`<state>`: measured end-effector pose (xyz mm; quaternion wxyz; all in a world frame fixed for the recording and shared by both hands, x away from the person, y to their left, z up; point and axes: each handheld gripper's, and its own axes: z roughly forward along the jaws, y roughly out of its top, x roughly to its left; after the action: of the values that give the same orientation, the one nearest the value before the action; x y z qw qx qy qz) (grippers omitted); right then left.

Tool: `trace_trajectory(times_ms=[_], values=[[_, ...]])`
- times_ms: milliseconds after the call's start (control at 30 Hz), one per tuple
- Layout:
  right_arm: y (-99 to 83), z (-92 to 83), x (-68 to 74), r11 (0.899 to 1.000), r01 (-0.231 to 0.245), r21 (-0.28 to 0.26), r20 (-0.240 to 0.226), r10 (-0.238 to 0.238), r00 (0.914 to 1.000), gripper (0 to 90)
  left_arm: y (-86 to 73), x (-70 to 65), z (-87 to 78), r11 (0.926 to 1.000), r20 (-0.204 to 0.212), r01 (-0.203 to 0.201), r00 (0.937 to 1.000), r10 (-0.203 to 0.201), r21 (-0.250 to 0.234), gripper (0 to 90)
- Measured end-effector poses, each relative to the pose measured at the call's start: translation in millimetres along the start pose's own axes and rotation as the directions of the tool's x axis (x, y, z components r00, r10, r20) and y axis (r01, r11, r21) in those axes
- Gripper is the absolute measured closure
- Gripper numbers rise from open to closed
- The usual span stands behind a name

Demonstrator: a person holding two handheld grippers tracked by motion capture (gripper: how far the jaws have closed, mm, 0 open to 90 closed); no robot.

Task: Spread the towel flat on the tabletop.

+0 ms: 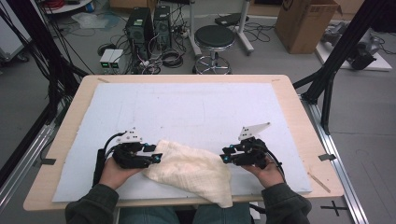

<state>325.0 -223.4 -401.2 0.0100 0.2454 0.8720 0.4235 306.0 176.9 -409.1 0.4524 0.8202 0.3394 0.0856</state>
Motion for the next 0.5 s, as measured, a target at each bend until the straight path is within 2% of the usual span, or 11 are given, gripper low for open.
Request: trace_trajectory(times_ms=[100, 200, 367, 433, 500], values=[[-10.2, 8.4, -7.0, 0.998, -0.052, 0.025, 0.012, 0.052, 0.9986, 65.5, 4.1, 9.2, 8.5, 0.9996, -0.030, 0.009, 0.9995, -0.009, 0.025, 52.7], [-18.1, 13.7, -7.6, 0.995, -0.074, 0.066, 0.020, 0.073, 0.9972, 64.4, 9.1, 15.3, 18.6, 0.9990, -0.060, 0.021, 0.9980, -0.019, 0.040, 51.0], [-23.3, 16.1, -4.9, 0.991, -0.107, 0.083, -0.022, 0.109, 0.9938, 64.0, 11.2, 19.8, 39.6, 0.9917, -0.081, 0.032, 0.9965, -0.022, 0.125, 51.2], [-23.4, 19.8, -4.7, 0.989, -0.101, 0.108, -0.015, 0.104, 0.9945, 68.6, 9.1, 21.2, 46.7, 0.9853, -0.099, 0.033, 0.9949, -0.017, 0.168, 54.5], [-23.1, 22.6, -5.0, 0.987, -0.096, 0.125, -0.008, 0.098, 0.9951, 79.2, 9.0, 20.3, 47.1, 0.9864, -0.127, 0.013, 0.9919, 0.008, 0.164, 62.1]])
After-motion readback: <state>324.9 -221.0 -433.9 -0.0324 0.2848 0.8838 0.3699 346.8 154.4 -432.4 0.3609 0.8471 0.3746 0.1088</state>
